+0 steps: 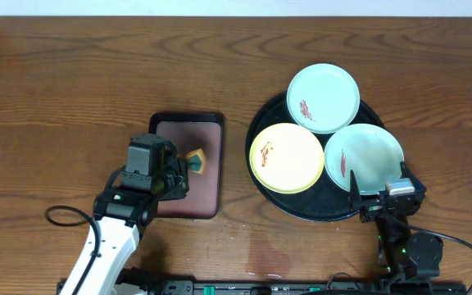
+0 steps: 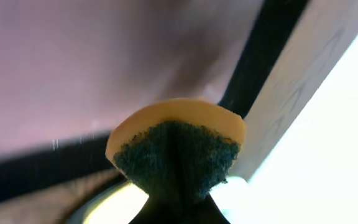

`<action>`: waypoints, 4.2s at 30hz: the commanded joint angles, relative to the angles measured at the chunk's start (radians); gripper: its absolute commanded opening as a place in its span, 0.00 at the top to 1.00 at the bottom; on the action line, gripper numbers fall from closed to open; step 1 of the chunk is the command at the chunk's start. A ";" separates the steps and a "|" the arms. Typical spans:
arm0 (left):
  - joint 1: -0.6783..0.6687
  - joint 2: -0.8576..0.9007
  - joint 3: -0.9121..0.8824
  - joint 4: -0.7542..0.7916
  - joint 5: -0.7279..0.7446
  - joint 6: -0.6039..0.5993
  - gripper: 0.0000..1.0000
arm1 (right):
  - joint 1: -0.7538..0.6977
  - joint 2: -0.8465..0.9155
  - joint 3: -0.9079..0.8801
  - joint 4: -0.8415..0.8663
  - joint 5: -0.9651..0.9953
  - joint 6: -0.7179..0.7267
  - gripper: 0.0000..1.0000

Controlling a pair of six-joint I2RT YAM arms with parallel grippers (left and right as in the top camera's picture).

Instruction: Clean dirty plates on tray and stack at the side

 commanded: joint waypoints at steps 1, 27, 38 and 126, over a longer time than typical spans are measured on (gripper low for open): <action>0.003 0.001 0.022 0.023 0.126 -0.191 0.93 | 0.010 -0.002 -0.001 -0.004 0.002 -0.007 0.01; 0.139 0.002 0.022 0.312 0.203 -0.191 0.92 | 0.010 -0.002 -0.001 -0.004 0.002 -0.007 0.01; 0.143 0.055 0.022 0.279 0.184 -0.191 0.92 | 0.010 -0.002 -0.001 -0.003 0.002 -0.007 0.01; 0.205 -0.006 0.281 0.074 0.221 1.405 0.93 | 0.010 -0.002 -0.001 -0.003 0.002 -0.007 0.01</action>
